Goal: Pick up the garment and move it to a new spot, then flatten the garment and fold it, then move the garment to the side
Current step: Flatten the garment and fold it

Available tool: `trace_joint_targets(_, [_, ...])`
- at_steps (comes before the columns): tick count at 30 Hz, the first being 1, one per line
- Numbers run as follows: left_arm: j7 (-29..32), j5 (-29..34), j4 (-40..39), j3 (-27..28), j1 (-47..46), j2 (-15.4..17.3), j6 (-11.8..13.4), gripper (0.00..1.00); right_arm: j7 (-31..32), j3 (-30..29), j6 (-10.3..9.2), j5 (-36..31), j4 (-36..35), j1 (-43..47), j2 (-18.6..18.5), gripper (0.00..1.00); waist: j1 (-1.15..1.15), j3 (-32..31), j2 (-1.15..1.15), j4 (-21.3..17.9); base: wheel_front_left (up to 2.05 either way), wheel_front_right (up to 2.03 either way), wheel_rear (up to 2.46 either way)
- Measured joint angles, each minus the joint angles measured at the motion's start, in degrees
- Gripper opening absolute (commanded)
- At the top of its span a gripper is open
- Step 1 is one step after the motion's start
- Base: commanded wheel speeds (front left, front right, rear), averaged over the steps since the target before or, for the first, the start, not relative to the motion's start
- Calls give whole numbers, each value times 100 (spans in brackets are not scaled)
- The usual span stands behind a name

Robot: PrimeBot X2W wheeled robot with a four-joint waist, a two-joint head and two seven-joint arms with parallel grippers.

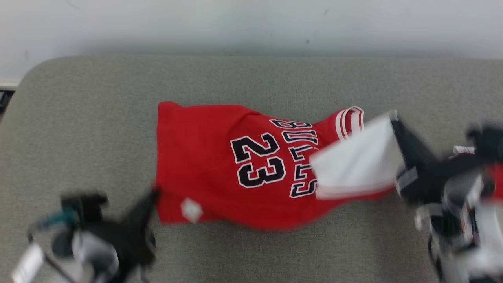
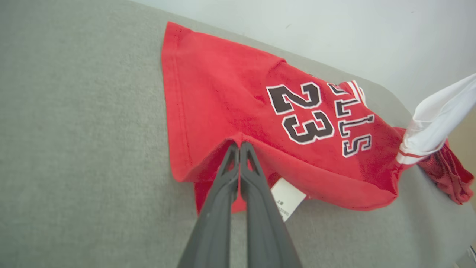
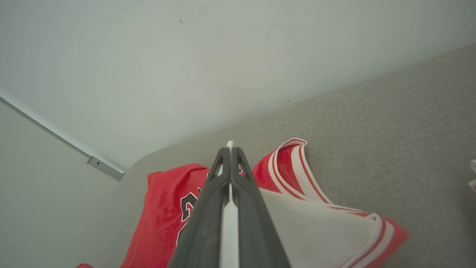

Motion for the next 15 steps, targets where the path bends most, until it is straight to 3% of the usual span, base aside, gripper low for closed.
trace_joint_targets(4, [268, 278, 976, 260, -2308, -305, 247, 0, -289, 93, -83, -604, 1569, -2713, -288, 0, 4, 190, 1, -118, 0, 0, 0])
trace_joint_targets(7, [109, 764, 1325, 662, -3844, -778, 396, 0, -1060, -250, -136, -838, 1961, -3733, -567, 0, 3, 257, 1, -236, 0, 0, 0])
trace_joint_targets(10, [-394, 1029, 1624, 802, -4931, -1196, 494, 0, -1726, -511, -121, -797, 2139, -4727, -598, 0, 3, 229, 1, -302, 0, 0, 0])
trace_joint_targets(13, [-900, 1160, 1637, 893, -5423, -1139, 508, 0, -1797, -191, 233, -834, 2403, -5699, -698, 0, 2, 145, 0, -310, 0, 0, 0])
trace_joint_targets(15, [-1166, 1367, 1495, 904, -5180, -927, 552, 0, -1770, 32, 459, -825, 2432, -5538, -702, 0, -3, 127, -3, -323, 0, 0, 0])
